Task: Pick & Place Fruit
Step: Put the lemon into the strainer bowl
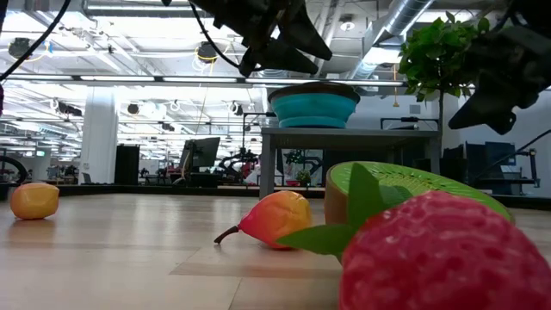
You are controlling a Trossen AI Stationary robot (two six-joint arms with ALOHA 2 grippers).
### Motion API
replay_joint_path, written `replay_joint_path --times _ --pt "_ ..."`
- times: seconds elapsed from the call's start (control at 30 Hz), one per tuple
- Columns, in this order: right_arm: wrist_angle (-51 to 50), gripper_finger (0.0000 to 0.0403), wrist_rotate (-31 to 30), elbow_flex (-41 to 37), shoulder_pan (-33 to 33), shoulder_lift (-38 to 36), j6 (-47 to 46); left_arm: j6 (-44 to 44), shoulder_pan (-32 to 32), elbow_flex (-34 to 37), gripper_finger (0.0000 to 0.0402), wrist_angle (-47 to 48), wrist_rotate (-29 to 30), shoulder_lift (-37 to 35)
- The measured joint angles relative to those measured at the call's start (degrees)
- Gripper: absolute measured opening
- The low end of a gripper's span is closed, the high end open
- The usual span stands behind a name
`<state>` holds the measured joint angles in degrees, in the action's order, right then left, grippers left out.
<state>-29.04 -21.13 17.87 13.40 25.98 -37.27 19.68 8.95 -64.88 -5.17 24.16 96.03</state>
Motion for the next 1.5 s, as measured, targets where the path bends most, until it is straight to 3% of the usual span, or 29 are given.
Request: replay_joint_path --times 0.17,0.33,0.6,0.83,1.5 --pt "3.1 0.0000 -5.1 0.0 3.7 4.6 -3.2 -0.3 -0.1 0.0 0.0149 -0.1 0.0 0.0" --pt "10.0 0.0000 -6.0 0.0 5.8 11.4 -4.2 -1.4 0.8 2.3 0.0119 -3.5 0.3 0.0" --pt "18.5 0.0000 -9.3 0.0 5.7 23.4 -6.4 -1.4 2.2 8.8 0.0050 -14.1 0.2 0.0" --pt "19.3 0.0000 -9.4 0.0 4.0 31.1 -13.9 0.2 2.6 12.9 0.0007 -18.3 2.5 0.0" --pt "21.4 0.0000 -8.8 0.0 3.9 40.9 -21.3 1.2 2.6 13.4 0.0002 -19.4 2.8 0.0"
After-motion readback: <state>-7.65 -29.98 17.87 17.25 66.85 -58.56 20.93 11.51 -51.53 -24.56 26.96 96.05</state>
